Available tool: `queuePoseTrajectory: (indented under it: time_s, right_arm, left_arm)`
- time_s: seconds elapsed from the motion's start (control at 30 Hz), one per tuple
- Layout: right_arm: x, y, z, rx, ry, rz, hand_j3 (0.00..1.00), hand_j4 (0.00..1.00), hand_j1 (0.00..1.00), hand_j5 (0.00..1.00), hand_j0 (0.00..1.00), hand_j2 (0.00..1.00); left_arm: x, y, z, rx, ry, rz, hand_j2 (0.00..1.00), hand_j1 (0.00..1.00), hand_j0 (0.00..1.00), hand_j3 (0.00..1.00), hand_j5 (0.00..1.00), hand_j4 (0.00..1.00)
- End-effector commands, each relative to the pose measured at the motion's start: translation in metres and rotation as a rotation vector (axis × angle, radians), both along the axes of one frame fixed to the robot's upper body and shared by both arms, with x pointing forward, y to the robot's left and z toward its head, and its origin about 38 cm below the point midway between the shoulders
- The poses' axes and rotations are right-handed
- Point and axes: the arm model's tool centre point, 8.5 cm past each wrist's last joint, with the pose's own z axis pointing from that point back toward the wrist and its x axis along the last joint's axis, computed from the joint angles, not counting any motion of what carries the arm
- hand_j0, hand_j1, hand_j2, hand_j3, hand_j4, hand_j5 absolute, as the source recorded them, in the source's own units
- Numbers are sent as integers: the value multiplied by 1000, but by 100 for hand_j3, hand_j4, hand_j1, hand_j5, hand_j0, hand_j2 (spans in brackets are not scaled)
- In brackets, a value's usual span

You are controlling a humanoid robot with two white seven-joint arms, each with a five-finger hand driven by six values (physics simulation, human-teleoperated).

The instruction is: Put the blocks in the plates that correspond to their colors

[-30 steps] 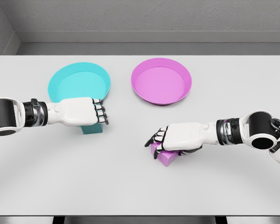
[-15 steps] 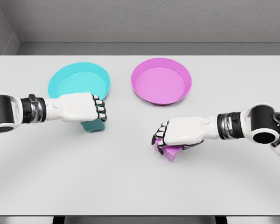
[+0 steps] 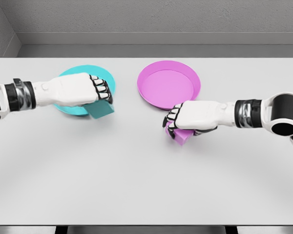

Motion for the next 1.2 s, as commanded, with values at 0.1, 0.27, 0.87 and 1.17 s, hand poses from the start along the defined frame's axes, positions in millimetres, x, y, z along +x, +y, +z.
queuePoseTrajectory:
  time_s: [0.1,0.27,0.87,1.17]
  right_arm:
    - [10,-5,11,19,-19,-61,50,50,50,50,50,50]
    - [34,-1,18,45,-23,-125,50,50,50,50,50,50]
    - [95,14,29,100,-2,-317,50,50,50,50,50,50]
    - [114,26,34,132,23,-465,50,50,50,50,50,50]
  left_arm:
    - [27,46,-7,-47,52,167,46,46,46,46,46,46]
    - [39,71,-23,-35,91,258,46,46,46,46,46,46]
    - [66,43,-43,13,97,262,86,86,86,86,86,86]
    - [68,45,-36,3,87,265,100,100,100,100,100,100]
